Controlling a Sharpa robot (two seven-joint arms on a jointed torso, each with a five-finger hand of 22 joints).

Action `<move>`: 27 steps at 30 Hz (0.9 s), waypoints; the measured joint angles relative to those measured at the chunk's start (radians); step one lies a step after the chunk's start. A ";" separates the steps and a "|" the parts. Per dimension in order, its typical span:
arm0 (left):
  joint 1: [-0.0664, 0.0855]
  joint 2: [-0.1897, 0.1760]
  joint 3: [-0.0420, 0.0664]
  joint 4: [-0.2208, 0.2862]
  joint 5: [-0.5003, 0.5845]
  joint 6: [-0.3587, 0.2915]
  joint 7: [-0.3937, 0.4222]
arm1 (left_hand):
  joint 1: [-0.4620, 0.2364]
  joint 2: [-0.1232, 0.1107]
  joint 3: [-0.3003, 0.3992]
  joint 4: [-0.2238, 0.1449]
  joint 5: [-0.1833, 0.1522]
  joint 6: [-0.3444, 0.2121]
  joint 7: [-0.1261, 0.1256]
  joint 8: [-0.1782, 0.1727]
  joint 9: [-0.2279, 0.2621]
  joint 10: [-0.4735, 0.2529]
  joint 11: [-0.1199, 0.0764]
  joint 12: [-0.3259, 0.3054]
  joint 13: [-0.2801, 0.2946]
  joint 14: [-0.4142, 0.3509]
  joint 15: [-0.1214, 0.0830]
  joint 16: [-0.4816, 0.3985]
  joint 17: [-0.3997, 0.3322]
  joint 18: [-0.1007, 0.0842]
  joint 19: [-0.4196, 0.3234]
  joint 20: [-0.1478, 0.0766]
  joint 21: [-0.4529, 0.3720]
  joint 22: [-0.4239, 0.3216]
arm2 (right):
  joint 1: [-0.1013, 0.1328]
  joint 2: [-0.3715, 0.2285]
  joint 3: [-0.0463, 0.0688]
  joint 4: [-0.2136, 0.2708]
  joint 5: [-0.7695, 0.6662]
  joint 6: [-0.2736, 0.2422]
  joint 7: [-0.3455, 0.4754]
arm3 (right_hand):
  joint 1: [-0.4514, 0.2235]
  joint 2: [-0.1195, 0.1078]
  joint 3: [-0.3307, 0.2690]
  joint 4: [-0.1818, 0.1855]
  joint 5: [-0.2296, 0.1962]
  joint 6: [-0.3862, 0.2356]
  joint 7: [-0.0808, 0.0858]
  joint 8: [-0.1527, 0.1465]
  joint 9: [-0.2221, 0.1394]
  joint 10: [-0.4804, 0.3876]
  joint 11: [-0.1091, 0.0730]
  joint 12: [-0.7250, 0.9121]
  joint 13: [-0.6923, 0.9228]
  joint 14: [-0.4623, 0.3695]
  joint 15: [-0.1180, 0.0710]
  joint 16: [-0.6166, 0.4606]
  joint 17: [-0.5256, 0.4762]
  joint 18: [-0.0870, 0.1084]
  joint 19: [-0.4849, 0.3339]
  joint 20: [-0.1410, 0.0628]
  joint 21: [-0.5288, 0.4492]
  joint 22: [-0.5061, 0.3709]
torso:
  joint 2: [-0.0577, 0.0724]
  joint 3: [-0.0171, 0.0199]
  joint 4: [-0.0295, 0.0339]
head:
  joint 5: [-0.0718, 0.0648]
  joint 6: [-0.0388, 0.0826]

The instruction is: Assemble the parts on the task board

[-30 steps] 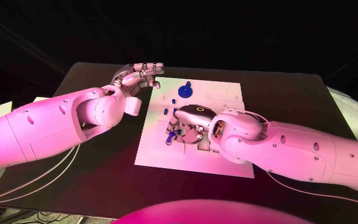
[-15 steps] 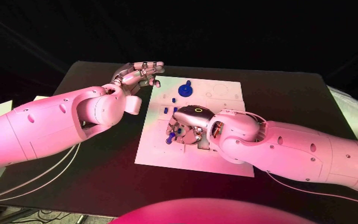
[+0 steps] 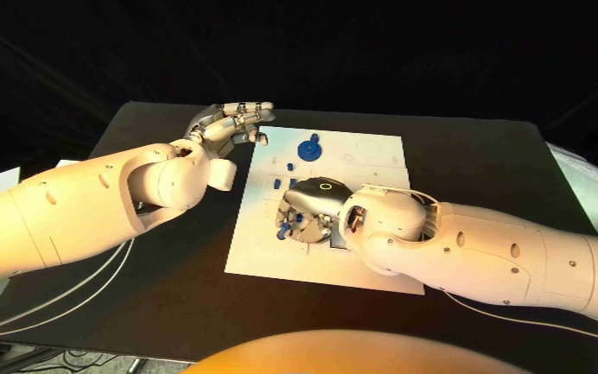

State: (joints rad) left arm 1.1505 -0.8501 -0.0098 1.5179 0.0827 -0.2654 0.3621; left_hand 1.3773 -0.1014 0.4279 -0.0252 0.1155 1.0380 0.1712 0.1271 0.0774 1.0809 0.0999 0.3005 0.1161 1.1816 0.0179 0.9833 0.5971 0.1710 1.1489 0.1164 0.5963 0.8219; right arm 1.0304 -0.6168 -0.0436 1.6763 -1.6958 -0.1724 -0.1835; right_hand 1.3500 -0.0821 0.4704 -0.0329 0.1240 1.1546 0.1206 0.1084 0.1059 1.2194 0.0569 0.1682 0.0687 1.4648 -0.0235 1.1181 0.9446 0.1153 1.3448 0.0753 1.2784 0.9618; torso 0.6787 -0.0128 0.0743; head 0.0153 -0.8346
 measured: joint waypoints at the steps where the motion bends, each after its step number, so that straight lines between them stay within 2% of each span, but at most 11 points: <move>1: 0.000 0.000 0.000 0.000 0.000 0.000 0.000 | 0.000 0.000 0.000 0.000 0.000 0.000 0.000 0.000 0.000 0.000 0.000 0.001 0.000 0.000 0.000 0.000 0.000 0.000 0.000 0.000 0.000 0.000 | 0.000 0.001 0.000 0.000 -0.004 0.003 -0.003 | 0.000 0.000 0.000 0.000 0.000 0.000 0.000 0.000 0.000 0.000 0.000 0.000 0.000 0.000 0.000 0.000 -0.002 0.000 0.000 0.000 0.000 -0.001 | 0.000 0.0000 0.0000 | 0.000 0.000; 5: 0.000 0.000 0.000 0.000 0.000 0.000 0.000 | 0.000 0.000 0.000 0.000 0.000 0.000 0.000 0.000 0.000 0.000 0.000 0.001 0.000 0.000 0.000 0.000 0.000 0.000 0.000 0.000 0.000 0.000 | -0.001 0.007 -0.001 0.000 -0.018 0.013 -0.011 | -0.013 -0.002 -0.001 0.001 0.000 0.000 0.000 0.000 0.000 -0.002 0.002 -0.008 0.002 0.000 0.000 0.000 -0.006 0.000 0.000 0.000 -0.004 -0.008 | 0.000 -0.0001 0.0002 | 0.000 -0.001; 7: 0.000 0.000 0.000 0.000 0.000 0.000 0.000 | 0.000 0.000 0.000 0.000 0.000 0.000 0.000 0.000 0.000 0.000 0.000 0.001 0.000 0.000 0.000 0.000 0.000 0.000 0.000 0.000 0.000 0.000 | -0.001 0.011 -0.001 0.000 -0.023 0.017 -0.013 | -0.022 -0.010 -0.006 0.006 0.001 -0.017 0.009 0.000 0.002 -0.020 0.009 -0.023 -0.001 0.000 0.000 0.000 -0.010 0.000 -0.007 0.007 -0.006 -0.015 | 0.000 -0.0001 0.0002 | 0.000 -0.001; 9: 0.000 0.000 0.000 0.000 0.000 0.000 0.000 | 0.000 0.000 0.000 0.000 0.000 0.000 0.000 0.000 0.000 0.000 0.000 0.001 0.000 0.000 0.000 0.000 0.000 0.000 0.000 0.000 0.000 0.000 | -0.001 0.012 -0.003 0.000 -0.027 0.020 -0.014 | -0.042 -0.009 -0.010 0.010 0.006 -0.042 0.019 -0.017 0.000 -0.046 0.016 -0.035 -0.001 0.002 0.003 -0.005 -0.015 0.000 -0.012 0.012 -0.016 -0.027 | -0.001 -0.0001 0.0002 | 0.000 -0.002; 12: 0.000 0.000 0.000 0.000 0.000 0.000 0.000 | 0.000 0.000 0.000 0.000 0.000 0.000 0.000 0.000 0.000 0.000 0.000 0.001 0.000 0.000 0.000 0.000 0.000 0.000 0.000 0.000 0.000 0.000 | -0.003 0.014 -0.007 -0.001 -0.031 0.023 -0.015 | -0.069 -0.043 -0.036 0.015 0.024 -0.134 0.033 -0.044 -0.028 -0.132 0.034 -0.072 -0.008 0.000 0.022 -0.020 -0.035 0.000 -0.046 0.024 -0.051 -0.087 | -0.001 0.0000 0.0001 | 0.000 -0.002; 14: 0.000 0.000 0.000 0.000 0.000 0.000 0.000 | 0.000 0.000 0.000 0.000 0.000 0.000 0.000 0.000 0.000 0.000 0.000 0.001 0.000 0.000 0.000 0.000 0.000 0.000 0.000 0.000 0.000 0.000 | -0.004 0.014 -0.008 -0.002 -0.033 0.024 -0.015 | -0.069 -0.060 -0.061 0.013 0.031 -0.180 0.039 -0.044 -0.038 -0.176 0.043 -0.081 -0.006 0.000 0.026 -0.034 -0.053 0.000 -0.067 0.031 -0.075 -0.128 | -0.001 0.0000 -0.0001 | 0.000 -0.002; 15: 0.000 0.000 0.000 0.000 0.000 0.000 0.000 | 0.000 0.000 0.000 0.000 0.000 0.000 0.000 0.000 0.000 0.000 0.000 0.001 0.000 0.000 0.000 0.000 0.000 0.000 0.000 0.000 0.000 0.000 | -0.004 0.014 -0.009 -0.002 -0.034 0.023 -0.015 | -0.069 -0.065 -0.072 0.012 0.033 -0.198 0.040 -0.044 -0.039 -0.195 0.045 -0.081 -0.006 -0.003 0.030 -0.039 -0.061 0.010 -0.075 0.033 -0.086 -0.146 | -0.001 0.0000 -0.0002 | 0.000 -0.002; 16: 0.000 0.000 0.000 0.000 0.000 0.000 0.000 | 0.000 0.000 0.000 0.000 0.000 0.000 0.000 0.000 0.000 0.000 0.000 0.001 0.000 0.000 0.000 0.000 0.000 0.000 0.000 0.000 0.000 0.000 | -0.004 0.014 -0.009 -0.002 -0.035 0.022 -0.015 | -0.068 -0.066 -0.089 0.012 0.036 -0.217 0.040 -0.044 -0.040 -0.218 0.048 -0.081 -0.003 -0.007 0.033 -0.045 -0.069 0.016 -0.082 0.036 -0.097 -0.162 | -0.001 0.0000 -0.0002 | 0.000 -0.002; 20: 0.000 0.000 0.000 0.000 0.000 0.000 0.000 | 0.000 0.000 0.000 0.000 0.000 0.000 0.000 0.000 0.000 0.000 0.000 0.001 0.000 0.000 0.000 0.000 0.000 0.000 0.000 0.000 0.000 0.000 | -0.005 0.007 -0.009 0.004 -0.036 0.007 -0.014 | -0.068 -0.066 -0.134 0.010 0.037 -0.240 0.037 -0.044 -0.040 -0.268 0.054 -0.072 -0.002 -0.010 0.037 -0.051 -0.084 0.016 -0.086 0.039 -0.113 -0.191 | -0.001 0.0004 -0.0002 | -0.001 0.000; 24: 0.000 -0.001 0.000 0.000 0.000 0.000 0.000 | 0.000 0.000 0.000 0.000 0.000 0.000 0.000 0.000 0.000 0.000 0.000 0.001 0.000 0.000 0.000 0.000 0.000 0.000 0.000 0.000 0.000 0.000 | -0.006 -0.017 -0.009 0.026 -0.036 -0.029 -0.011 | -0.059 -0.060 -0.156 0.010 0.043 -0.244 0.040 -0.044 -0.038 -0.273 0.052 -0.055 0.001 -0.010 0.037 -0.053 -0.092 0.016 -0.086 0.039 -0.117 -0.198 | -0.001 0.0012 -0.0006 | -0.002 0.001; 27: 0.000 -0.002 0.000 -0.001 0.000 0.000 0.000 | 0.000 0.000 0.000 0.000 0.000 0.000 0.000 0.000 0.000 0.000 0.000 0.001 0.000 0.000 0.000 0.000 0.000 0.000 0.000 0.000 0.000 0.000 | -0.007 -0.059 -0.006 0.059 -0.033 -0.067 -0.005 | -0.050 -0.056 -0.169 0.011 0.050 -0.243 0.040 -0.044 -0.035 -0.273 0.052 -0.034 0.005 -0.010 0.037 -0.058 -0.100 0.016 -0.086 0.039 -0.117 -0.200 | -0.001 0.0016 -0.0009 | -0.003 0.002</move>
State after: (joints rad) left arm 1.1505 -0.8517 -0.0098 1.5171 0.0827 -0.2651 0.3616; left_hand 1.3773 -0.1014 0.4279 -0.0252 0.1155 1.0380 0.1712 0.1271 0.0774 1.0810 0.0999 0.3017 0.1158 1.1816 0.0180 0.9833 0.5970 0.1710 1.1489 0.1164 0.5963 0.8220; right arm 1.0237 -0.6754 -0.0494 1.7357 -1.7287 -0.2391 -0.1882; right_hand 1.2998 -0.1381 0.3013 -0.0221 0.1742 0.9112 0.1609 0.0643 0.0706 0.9461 0.1085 0.1340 0.0735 1.4547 0.0133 1.0600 0.8451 0.1317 1.2586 0.1147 1.1618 0.7622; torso 0.6779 -0.0112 0.0734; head 0.0121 -0.8328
